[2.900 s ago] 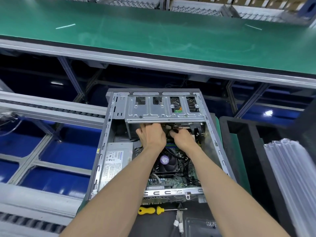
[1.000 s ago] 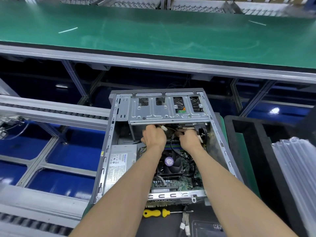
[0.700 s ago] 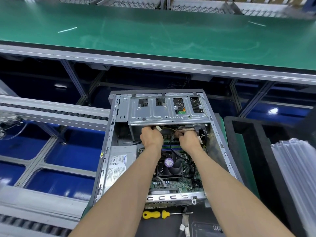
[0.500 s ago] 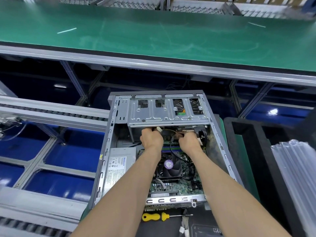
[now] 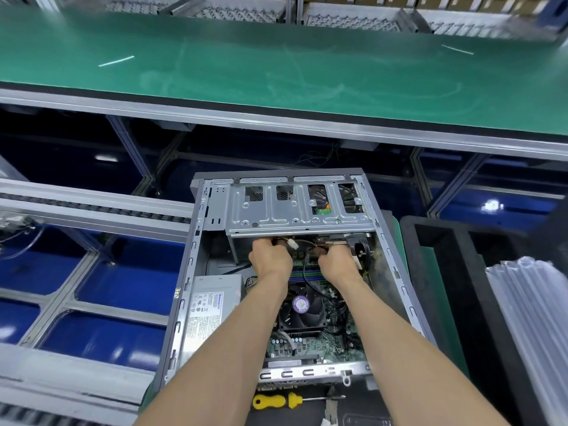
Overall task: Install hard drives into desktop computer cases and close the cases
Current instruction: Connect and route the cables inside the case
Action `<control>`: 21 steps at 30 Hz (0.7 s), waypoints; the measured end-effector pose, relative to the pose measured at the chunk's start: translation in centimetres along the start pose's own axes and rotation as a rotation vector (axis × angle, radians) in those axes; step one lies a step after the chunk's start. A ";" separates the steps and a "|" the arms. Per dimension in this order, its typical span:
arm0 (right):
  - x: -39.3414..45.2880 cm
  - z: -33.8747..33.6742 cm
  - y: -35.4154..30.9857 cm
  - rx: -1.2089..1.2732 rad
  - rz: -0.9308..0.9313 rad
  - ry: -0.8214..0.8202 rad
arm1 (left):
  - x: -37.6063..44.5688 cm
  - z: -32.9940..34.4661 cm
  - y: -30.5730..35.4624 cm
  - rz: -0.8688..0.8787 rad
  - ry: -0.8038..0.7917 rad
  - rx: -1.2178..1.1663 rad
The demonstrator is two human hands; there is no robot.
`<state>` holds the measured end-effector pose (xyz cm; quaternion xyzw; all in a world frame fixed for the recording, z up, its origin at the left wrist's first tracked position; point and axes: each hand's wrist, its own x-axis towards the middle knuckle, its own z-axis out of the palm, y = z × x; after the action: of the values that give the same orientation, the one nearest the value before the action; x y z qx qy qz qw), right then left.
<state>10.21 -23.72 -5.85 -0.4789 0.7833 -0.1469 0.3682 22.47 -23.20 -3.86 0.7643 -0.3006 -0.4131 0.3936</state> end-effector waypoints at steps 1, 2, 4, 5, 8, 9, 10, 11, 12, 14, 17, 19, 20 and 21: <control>0.0 0.0 0.1 -0.006 -0.003 -0.003 | 0.0 0.0 0.0 0.001 0.001 0.003; 0.1 0.0 0.1 -0.013 -0.006 -0.003 | 0.0 0.0 0.0 0.002 0.001 0.004; 0.2 0.0 0.3 -0.034 -0.018 0.002 | 0.0 0.0 0.0 0.006 0.008 0.004; 0.2 0.0 0.3 -0.047 -0.025 0.000 | 0.0 0.0 0.0 0.008 0.014 0.008; 0.2 -0.1 0.4 -0.077 -0.061 -0.001 | 0.1 0.0 0.0 0.004 0.031 0.016; 0.2 -0.1 0.3 -0.091 -0.083 0.007 | 0.1 0.0 0.0 0.005 0.032 0.019; 0.2 -0.1 0.3 -0.109 -0.096 0.009 | 0.0 0.0 0.1 0.007 0.033 0.024; 0.2 -0.1 0.3 -0.133 -0.096 0.005 | 0.0 0.0 0.1 0.009 0.034 0.032; 0.2 -0.1 0.3 -0.157 -0.083 0.000 | 0.0 0.0 0.1 0.010 0.036 0.040; 0.2 -0.2 0.2 -0.190 -0.071 -0.009 | 0.0 0.0 0.2 0.013 0.040 0.047; -0.1 -0.3 0.0 -0.223 -0.106 -0.023 | -0.1 0.0 0.3 0.019 0.032 0.054; -0.2 -0.2 -0.1 -0.226 -0.128 -0.016 | -0.1 0.1 0.3 0.020 0.030 0.054; -0.2 -0.2 -0.1 -0.228 -0.131 -0.017 | -0.2 0.1 0.3 0.019 0.030 0.055; -0.1 -0.2 -0.1 -0.230 -0.135 -0.020 | -0.2 0.1 0.4 0.016 0.031 0.057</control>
<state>10.13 -23.70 -5.57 -0.5711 0.7572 -0.0758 0.3079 22.29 -23.26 -3.50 0.7789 -0.3124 -0.3894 0.3797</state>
